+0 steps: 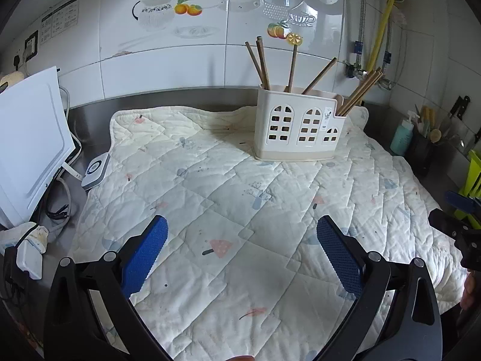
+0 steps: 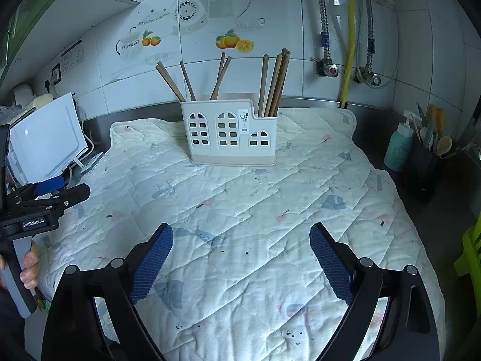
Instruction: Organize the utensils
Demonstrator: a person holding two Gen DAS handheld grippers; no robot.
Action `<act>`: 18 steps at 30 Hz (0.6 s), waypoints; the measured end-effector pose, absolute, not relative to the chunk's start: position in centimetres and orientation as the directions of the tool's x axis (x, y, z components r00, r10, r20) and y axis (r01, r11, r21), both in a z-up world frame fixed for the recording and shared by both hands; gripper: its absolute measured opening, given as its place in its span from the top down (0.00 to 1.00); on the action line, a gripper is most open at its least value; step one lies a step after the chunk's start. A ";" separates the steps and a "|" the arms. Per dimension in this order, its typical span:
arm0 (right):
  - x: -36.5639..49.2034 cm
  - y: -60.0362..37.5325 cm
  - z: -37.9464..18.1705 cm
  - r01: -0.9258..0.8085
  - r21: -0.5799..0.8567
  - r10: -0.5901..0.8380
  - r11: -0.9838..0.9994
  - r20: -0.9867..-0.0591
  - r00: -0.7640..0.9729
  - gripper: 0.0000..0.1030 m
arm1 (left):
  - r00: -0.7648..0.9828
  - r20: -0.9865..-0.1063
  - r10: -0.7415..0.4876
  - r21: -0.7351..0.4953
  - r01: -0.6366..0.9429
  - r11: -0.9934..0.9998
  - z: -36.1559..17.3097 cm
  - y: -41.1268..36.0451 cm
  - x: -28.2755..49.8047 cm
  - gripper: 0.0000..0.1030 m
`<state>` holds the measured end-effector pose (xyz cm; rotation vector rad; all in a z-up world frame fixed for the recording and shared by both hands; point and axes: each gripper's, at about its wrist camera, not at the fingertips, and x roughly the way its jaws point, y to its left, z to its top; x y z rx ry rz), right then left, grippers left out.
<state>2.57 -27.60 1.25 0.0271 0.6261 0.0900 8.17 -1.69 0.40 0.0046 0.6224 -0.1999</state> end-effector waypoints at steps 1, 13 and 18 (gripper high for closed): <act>2.6 -27.6 1.2 -0.075 0.054 0.092 0.996 -0.584 0.807 0.13 | 0.793 -0.579 -0.186 -0.059 0.187 0.981 0.4 -1.6 8.2 0.05; 2.9 -27.6 0.8 -0.069 0.047 0.084 0.996 -0.592 0.802 0.13 | 0.786 -0.590 -0.182 -0.066 0.178 0.982 -0.3 -1.4 8.4 0.05; 3.1 -27.6 0.7 -0.068 0.045 0.082 0.997 -0.594 0.800 0.13 | 0.785 -0.593 -0.182 -0.061 0.181 0.981 -0.4 -1.6 8.5 0.05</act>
